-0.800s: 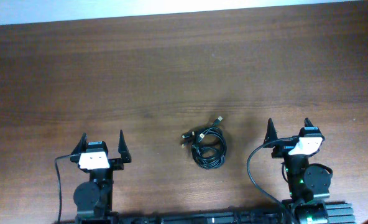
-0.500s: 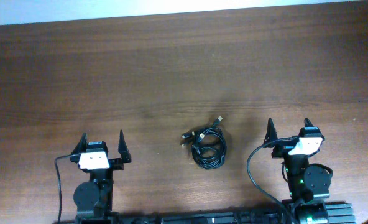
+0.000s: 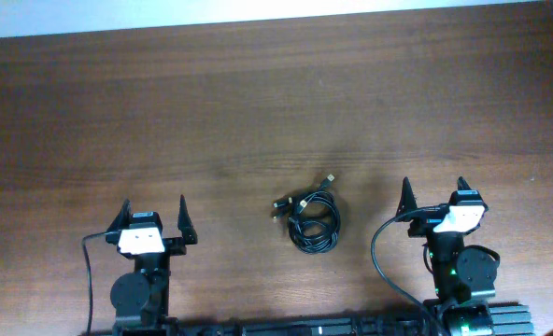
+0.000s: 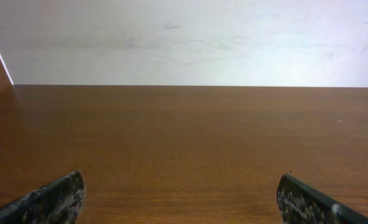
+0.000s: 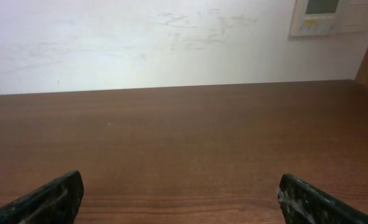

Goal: Untangle cables

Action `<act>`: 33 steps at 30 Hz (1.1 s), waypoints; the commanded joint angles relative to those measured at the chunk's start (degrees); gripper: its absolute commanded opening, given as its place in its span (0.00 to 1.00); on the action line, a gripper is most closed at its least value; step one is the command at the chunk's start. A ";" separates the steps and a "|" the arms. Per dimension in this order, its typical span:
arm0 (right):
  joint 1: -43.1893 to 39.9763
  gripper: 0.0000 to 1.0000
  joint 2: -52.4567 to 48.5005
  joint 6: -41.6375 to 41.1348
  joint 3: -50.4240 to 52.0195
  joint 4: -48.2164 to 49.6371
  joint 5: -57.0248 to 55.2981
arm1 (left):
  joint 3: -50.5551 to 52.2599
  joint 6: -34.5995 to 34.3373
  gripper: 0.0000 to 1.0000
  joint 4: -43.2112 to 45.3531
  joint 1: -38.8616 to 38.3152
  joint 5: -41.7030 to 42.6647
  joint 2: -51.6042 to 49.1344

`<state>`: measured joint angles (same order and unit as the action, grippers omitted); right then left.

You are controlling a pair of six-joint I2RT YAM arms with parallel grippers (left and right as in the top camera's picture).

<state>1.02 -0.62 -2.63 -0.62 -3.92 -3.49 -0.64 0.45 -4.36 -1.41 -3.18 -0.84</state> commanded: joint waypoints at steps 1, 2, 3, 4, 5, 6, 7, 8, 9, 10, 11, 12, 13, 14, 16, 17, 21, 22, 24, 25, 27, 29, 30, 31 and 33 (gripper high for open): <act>0.20 0.99 0.37 0.00 0.31 -0.39 -0.85 | 0.11 0.92 0.99 -0.42 0.35 0.85 0.55; 0.20 0.99 0.37 0.00 0.31 -0.39 -0.85 | 0.11 0.90 0.99 -0.42 0.35 0.85 0.55; 0.20 0.99 0.37 0.00 0.31 -0.39 -0.85 | 0.11 0.90 0.99 -0.39 0.35 0.85 0.55; 0.20 0.99 0.37 0.00 0.31 -0.39 -0.85 | 0.11 0.90 0.99 -0.39 0.35 0.85 0.55; 0.20 0.99 0.37 0.00 0.31 -0.39 -0.85 | 0.11 0.90 0.99 -0.42 0.35 0.85 0.55; 0.20 0.99 0.37 0.00 0.31 -0.39 -0.85 | 0.11 0.90 0.99 -0.39 0.35 0.85 0.55; 0.20 0.99 0.37 0.00 0.31 -0.39 -0.85 | 0.11 0.90 0.99 -0.42 0.35 0.85 0.55; 0.20 0.99 0.37 0.00 0.31 -0.39 -0.85 | 0.11 0.90 0.99 -0.39 0.35 0.85 0.55; 0.20 0.99 0.37 0.00 0.31 -0.39 -0.85 | 0.11 0.90 0.99 -0.39 0.35 0.85 0.55; 0.20 0.99 0.37 0.00 0.31 -0.39 -0.85 | 0.11 0.90 0.99 -0.39 0.35 0.85 0.55; 0.20 0.99 0.37 0.00 0.31 -0.39 -0.85 | 0.11 0.90 0.99 -0.39 0.35 0.85 0.55; 0.20 0.99 0.37 0.00 0.31 -0.39 -0.85 | 0.11 0.90 0.99 -0.39 0.35 0.85 0.55; 0.20 0.99 0.37 0.00 0.31 -0.39 -0.85 | 0.11 0.90 0.99 -0.39 0.35 0.85 0.55; 0.20 0.99 0.37 0.00 0.31 -0.39 -0.85 | 0.11 0.90 0.99 -0.39 0.35 0.85 0.55; 0.20 0.99 0.37 0.00 0.31 -0.39 -0.85 | 0.11 0.90 0.99 -0.39 0.35 0.85 0.55; 0.20 0.99 0.37 0.00 0.31 -0.39 -0.85 | 0.11 0.90 0.99 -0.39 0.35 0.85 0.55; 0.20 0.99 0.37 0.00 0.31 -0.39 -0.85 | 0.11 0.90 0.99 -0.39 0.35 0.85 0.55; 0.20 0.99 0.37 0.00 0.31 -0.39 -0.85 | 0.11 0.90 0.99 -0.39 0.35 0.87 0.55; 0.20 0.99 0.37 0.00 0.31 -0.39 -0.85 | 0.11 0.87 0.99 -0.42 0.35 0.87 0.55; 0.20 0.99 0.37 0.00 0.31 -0.39 -0.85 | 0.11 0.90 0.99 -0.42 0.35 0.87 0.55; 0.20 0.99 0.37 0.00 0.31 -0.39 -0.85 | 0.11 0.87 0.99 -0.44 0.35 0.87 0.55; 0.20 0.99 0.37 0.00 0.31 -0.39 -0.85 | 0.11 0.33 0.99 -0.44 0.35 0.87 0.55; 0.20 0.99 0.37 0.00 0.31 -0.39 -0.85 | 0.11 -0.02 0.99 -0.44 0.35 0.87 0.52; 0.20 0.99 0.37 0.00 0.31 -0.39 -0.85 | -0.04 -1.14 0.99 -0.63 0.35 0.87 0.44; 0.20 0.99 0.37 0.00 0.31 -0.39 -0.85 | -0.72 -1.29 0.99 -1.90 0.35 0.87 0.44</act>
<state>1.02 -0.62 -2.61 -0.62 -3.92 -3.49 -0.64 0.16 -4.54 -1.41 -3.16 -0.84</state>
